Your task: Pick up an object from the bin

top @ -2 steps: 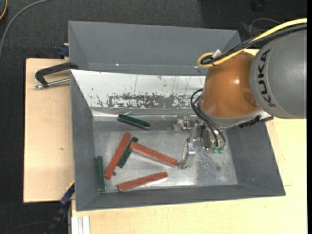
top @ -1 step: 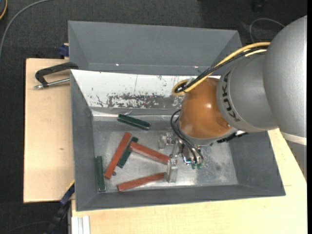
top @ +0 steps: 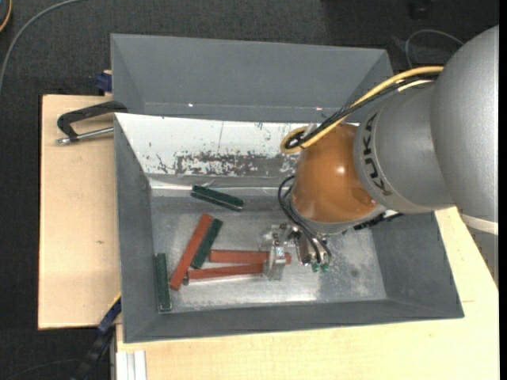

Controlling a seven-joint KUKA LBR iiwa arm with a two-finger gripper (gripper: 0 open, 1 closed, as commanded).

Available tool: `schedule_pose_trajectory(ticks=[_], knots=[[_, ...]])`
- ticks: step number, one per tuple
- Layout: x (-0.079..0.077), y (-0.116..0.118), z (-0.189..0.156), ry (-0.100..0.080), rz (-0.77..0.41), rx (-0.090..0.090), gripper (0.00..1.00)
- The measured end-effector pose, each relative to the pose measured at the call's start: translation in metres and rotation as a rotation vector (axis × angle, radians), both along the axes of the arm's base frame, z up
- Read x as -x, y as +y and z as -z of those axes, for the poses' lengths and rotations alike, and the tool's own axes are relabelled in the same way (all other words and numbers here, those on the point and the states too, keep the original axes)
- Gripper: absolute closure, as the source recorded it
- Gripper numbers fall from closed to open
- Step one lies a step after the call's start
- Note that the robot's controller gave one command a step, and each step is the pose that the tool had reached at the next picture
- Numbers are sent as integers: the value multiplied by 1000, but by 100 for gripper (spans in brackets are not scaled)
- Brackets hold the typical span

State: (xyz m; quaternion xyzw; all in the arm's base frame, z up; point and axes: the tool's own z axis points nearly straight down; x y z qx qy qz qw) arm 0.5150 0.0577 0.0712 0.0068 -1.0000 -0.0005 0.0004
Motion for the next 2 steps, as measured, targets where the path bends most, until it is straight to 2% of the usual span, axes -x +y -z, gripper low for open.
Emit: schedule_pose_trajectory(ticks=[1,2], knots=[[5,-26,0,-1,-286,1,100],[14,-21,-194,-16,-292,1,100]])
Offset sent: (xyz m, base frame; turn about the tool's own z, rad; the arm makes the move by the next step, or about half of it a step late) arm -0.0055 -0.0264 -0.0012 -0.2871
